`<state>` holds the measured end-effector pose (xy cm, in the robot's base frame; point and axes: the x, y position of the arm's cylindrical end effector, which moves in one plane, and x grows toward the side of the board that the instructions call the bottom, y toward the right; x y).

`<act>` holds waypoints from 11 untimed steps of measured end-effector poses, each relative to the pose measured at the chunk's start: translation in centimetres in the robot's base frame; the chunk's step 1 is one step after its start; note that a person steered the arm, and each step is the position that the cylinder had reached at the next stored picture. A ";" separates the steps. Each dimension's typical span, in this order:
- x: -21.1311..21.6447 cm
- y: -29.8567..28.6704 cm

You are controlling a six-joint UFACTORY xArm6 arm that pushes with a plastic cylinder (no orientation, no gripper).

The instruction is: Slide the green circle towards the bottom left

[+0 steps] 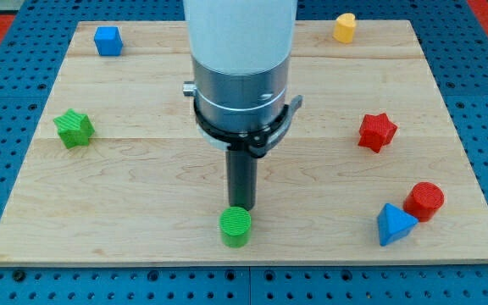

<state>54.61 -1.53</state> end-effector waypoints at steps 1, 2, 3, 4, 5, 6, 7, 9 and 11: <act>0.0 -0.8; -0.3 0.8; -1.2 3.5; 1.6 4.6; 3.0 3.5; 4.1 -0.7; 4.9 -4.4; 5.4 -9.9; 5.6 -14.2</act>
